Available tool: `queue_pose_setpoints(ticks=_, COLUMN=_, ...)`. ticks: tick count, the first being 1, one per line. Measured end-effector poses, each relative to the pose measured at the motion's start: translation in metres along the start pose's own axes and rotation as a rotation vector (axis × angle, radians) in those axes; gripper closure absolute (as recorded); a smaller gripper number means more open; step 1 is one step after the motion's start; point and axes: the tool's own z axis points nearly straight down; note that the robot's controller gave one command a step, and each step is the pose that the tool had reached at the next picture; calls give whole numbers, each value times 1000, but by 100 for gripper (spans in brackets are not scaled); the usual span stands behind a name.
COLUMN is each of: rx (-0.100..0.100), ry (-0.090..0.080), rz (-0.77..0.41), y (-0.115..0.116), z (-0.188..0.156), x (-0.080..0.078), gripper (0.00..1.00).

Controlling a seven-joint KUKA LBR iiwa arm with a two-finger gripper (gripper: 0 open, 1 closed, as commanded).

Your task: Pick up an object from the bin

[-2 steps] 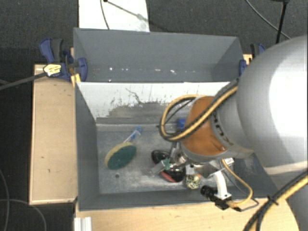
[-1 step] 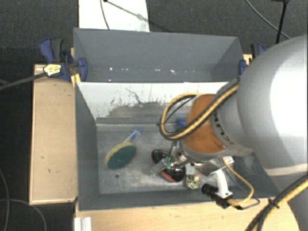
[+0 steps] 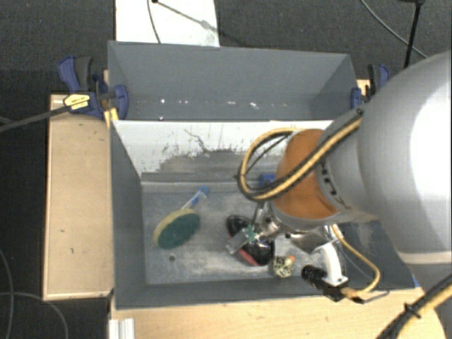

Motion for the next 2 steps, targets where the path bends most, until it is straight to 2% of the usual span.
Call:
queue_pose_setpoints(ticks=1, rx=0, ry=0, rz=-5, y=0, z=-29, x=0, gripper=100)
queue_pose_setpoints(ticks=2, rx=0, ry=-1, rz=-10, y=0, z=-30, x=-1, gripper=100)
